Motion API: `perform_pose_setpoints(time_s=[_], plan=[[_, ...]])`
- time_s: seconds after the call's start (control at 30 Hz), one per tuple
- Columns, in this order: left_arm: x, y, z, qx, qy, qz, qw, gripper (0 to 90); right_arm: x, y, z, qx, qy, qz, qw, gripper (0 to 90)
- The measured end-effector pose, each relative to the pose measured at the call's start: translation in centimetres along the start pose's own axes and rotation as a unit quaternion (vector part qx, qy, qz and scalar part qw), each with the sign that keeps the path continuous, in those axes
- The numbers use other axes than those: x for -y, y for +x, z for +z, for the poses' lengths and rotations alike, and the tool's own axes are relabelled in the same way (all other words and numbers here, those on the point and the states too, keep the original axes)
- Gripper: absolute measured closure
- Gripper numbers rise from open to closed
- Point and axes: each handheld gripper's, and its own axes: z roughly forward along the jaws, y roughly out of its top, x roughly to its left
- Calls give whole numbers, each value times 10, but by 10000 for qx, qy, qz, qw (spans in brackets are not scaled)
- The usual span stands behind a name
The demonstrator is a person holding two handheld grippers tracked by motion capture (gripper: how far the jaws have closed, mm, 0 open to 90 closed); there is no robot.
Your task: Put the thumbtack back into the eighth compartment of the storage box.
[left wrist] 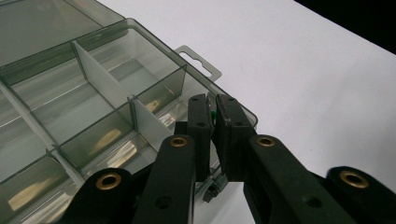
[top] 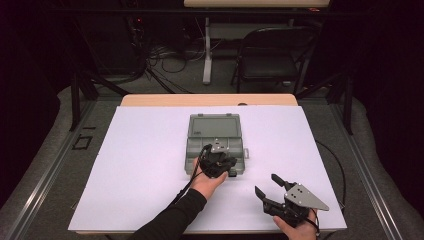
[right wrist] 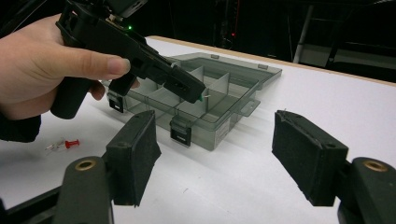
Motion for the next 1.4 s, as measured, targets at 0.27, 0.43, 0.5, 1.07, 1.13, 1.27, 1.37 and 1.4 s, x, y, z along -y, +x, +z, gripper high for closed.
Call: perform_pose_setpoints(time_s=[0.27,0.43,0.5,1.07,1.13,1.27,1.37,1.4], plan=[[0,3,-1,-59,-46,-17,10000,683,0,-1,0,9,3,20,10000,304],[-1,3,-9,-9,-213,-22,9998,506,0,-1,0,14,-5,25,10000,304],[-2,3,-13,-14,-283,29,9996,478,0,-1,0,14,-6,25,10000,304],[31,11,-78,-164,-624,268,9976,381,0,-1,-1,44,27,25,10000,300],[44,14,-92,-200,-660,208,9974,382,0,0,-1,43,21,35,10000,300],[58,18,-105,-259,-728,80,9970,384,0,0,-1,36,20,23,10000,300],[67,21,-114,-282,-780,-59,9965,384,0,0,0,36,0,11,10000,300],[72,21,-118,-304,-814,-109,9962,384,0,0,0,36,0,11,10000,300]])
